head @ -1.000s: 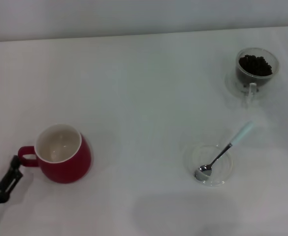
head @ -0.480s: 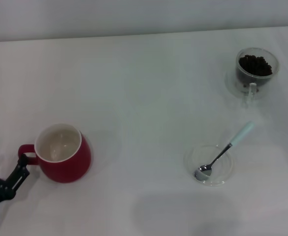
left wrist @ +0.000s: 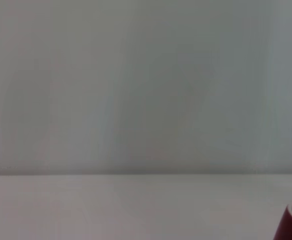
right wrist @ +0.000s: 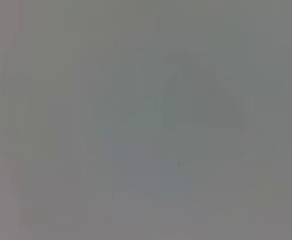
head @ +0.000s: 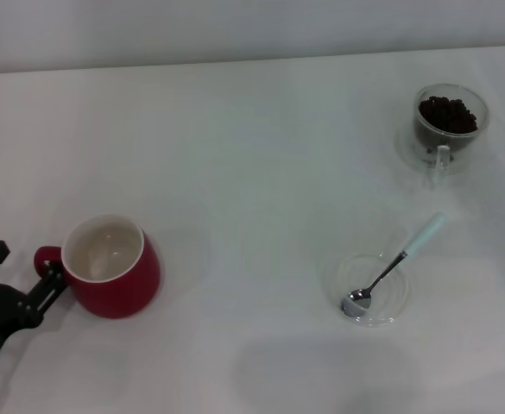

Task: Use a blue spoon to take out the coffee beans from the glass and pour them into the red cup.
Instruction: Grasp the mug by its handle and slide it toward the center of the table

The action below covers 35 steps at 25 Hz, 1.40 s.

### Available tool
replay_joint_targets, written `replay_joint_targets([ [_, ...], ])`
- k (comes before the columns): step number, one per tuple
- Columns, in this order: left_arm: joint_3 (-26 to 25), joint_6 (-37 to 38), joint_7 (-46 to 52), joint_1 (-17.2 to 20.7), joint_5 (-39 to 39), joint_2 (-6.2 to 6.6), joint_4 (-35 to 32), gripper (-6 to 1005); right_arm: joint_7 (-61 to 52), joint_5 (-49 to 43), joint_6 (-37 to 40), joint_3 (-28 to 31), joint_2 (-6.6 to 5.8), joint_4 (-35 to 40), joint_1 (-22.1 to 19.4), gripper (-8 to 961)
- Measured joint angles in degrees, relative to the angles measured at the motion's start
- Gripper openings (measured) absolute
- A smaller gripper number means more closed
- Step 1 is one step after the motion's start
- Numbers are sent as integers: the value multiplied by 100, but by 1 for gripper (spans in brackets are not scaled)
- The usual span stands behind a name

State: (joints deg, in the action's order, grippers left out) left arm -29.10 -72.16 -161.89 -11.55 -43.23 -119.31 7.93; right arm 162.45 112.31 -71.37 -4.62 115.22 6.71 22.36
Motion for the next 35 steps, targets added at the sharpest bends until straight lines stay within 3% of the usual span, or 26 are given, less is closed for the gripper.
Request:
replay_joint_targets([
  [10,2,89,0,-65,132,-11,42,862,-2,10,-9,6,-1,-4,-11,831],
  [15,2,104,0,-55,132,-21,84,795,-2,11,-3,5,-5,16,-13,830],
  [23,1,162,-1,-56,146,-22,217,444,15,11,14,5,-16,45,-55,829],
  [29,1,163,-1,-99,308,-22,218,283,44,10,28,5,-18,49,-61,829],
  [35,1,162,-1,-121,320,-22,238,234,51,10,83,4,-18,59,-66,828],
])
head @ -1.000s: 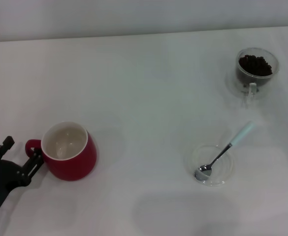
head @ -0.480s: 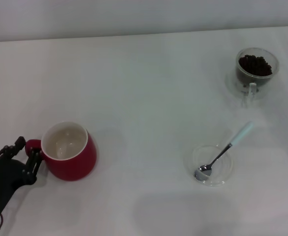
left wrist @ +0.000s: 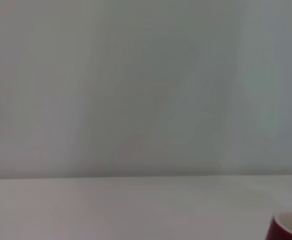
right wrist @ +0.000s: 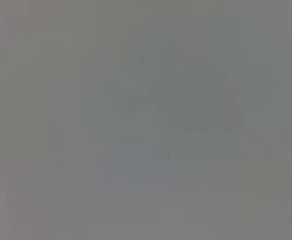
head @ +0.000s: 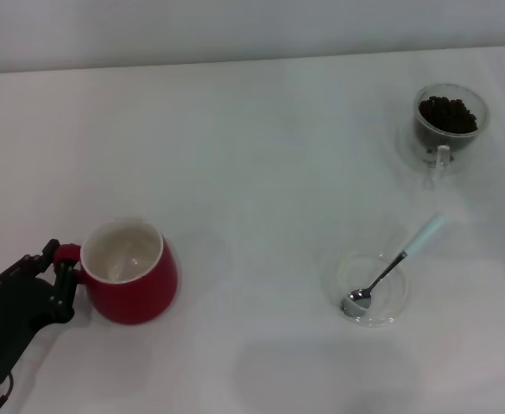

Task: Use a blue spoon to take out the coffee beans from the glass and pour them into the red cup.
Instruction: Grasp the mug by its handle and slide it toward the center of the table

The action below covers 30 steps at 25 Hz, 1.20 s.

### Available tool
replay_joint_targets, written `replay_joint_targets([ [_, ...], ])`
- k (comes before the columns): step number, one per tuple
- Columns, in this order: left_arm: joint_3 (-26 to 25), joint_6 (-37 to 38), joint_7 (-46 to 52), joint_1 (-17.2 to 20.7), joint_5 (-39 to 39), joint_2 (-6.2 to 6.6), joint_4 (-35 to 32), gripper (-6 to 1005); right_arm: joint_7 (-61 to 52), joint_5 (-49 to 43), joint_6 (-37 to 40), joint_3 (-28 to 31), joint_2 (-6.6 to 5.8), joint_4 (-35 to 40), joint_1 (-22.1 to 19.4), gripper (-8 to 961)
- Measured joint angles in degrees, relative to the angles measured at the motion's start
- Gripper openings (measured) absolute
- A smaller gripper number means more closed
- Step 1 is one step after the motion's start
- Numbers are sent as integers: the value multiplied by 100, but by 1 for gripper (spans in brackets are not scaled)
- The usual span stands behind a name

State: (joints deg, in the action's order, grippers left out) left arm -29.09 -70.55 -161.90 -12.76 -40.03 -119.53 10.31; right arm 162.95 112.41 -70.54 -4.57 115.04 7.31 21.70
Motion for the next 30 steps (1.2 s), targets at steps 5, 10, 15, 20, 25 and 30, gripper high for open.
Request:
replay_joint_targets([
  [5,-6,-9,0,-49,0,0,21,193,10,0,10,0,0,0,-7,827],
  [10,3,1,0,-160,1,0,38,195,10,0,10,0,-8,2,-8,827],
  [15,2,15,1,-373,24,6,28,195,10,0,9,0,-9,7,4,826],
  [20,0,233,1,-775,300,13,-3,194,8,-1,-21,0,-4,-25,12,825],
  [25,-1,529,-1,-1183,654,17,-1,194,-27,0,-63,-2,5,-50,26,825],
  [30,0,649,-2,-1586,892,9,38,193,-43,0,-171,0,8,-61,-11,824],
])
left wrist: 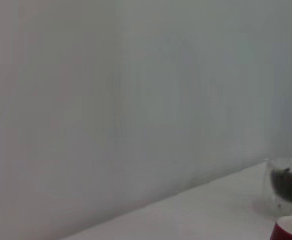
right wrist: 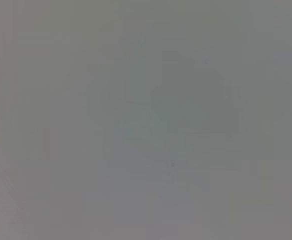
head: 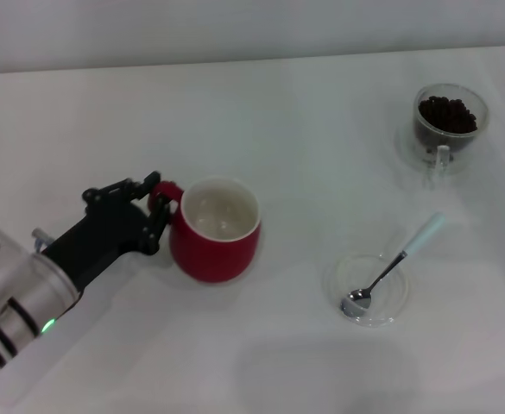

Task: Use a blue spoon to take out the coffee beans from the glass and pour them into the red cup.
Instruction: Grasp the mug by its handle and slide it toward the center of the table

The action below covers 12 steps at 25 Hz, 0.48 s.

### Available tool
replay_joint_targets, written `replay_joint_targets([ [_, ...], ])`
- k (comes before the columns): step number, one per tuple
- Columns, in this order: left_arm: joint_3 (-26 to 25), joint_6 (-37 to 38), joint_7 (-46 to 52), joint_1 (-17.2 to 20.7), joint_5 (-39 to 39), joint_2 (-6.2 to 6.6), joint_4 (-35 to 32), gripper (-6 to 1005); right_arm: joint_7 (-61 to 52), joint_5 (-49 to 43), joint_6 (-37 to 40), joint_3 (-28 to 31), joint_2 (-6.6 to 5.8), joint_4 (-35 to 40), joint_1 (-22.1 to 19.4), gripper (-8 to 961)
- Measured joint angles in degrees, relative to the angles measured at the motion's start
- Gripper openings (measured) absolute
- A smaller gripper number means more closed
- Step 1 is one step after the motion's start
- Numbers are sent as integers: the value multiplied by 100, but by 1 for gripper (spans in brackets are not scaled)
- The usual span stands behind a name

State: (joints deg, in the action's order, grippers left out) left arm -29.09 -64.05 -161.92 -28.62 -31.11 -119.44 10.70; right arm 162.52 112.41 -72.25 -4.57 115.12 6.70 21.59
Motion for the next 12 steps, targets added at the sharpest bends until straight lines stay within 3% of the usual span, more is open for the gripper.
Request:
replay_joint_targets([
  [8,0,61,-4,-357,166,-13,227,194,-10,0,-135,1,1,-47,-38,823],
  [12,0,485,-6,-506,264,-14,478,195,-10,0,-162,1,1,-55,-52,823],
])
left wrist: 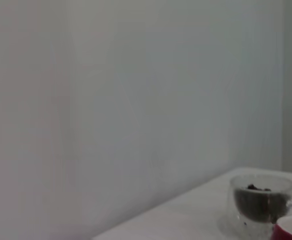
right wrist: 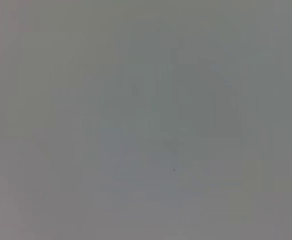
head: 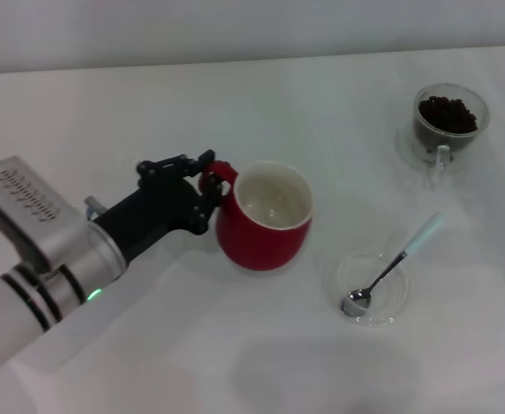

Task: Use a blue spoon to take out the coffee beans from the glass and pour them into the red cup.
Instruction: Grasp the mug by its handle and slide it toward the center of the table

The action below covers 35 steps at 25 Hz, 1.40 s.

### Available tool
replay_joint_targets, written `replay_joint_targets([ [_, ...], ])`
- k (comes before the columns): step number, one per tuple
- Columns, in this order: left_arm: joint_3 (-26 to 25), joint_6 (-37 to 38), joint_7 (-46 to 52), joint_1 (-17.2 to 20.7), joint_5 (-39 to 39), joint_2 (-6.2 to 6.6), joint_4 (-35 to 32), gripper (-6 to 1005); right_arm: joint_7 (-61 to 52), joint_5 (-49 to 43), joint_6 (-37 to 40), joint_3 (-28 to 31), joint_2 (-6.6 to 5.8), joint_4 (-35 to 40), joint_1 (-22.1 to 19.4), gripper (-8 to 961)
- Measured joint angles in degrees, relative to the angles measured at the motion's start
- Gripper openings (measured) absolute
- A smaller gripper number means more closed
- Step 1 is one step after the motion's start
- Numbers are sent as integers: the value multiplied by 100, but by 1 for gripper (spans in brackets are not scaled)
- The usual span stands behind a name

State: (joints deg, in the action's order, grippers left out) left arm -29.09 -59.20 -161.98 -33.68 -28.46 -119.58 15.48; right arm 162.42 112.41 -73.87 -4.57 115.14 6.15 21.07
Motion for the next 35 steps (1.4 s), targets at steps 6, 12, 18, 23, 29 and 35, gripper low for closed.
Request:
replay_joint_targets([
  [6,-49,459,1,-76,106,-15,162,194,0,0,-5,0,0,0,-12,822],
  [12,-56,853,3,-178,106,-13,285,194,12,0,-1,0,-5,7,-15,821],
  [18,-26,1187,5,-232,106,-13,465,193,21,0,13,0,-9,31,-15,820],
  [23,-18,1295,7,-223,122,-13,542,194,25,0,28,0,-10,47,-15,820],
  [29,-10,1303,10,-186,366,-13,562,192,37,0,30,0,-9,49,-15,819],
  [35,-8,1534,10,-167,417,-20,629,176,30,2,26,5,-9,54,-19,818],
])
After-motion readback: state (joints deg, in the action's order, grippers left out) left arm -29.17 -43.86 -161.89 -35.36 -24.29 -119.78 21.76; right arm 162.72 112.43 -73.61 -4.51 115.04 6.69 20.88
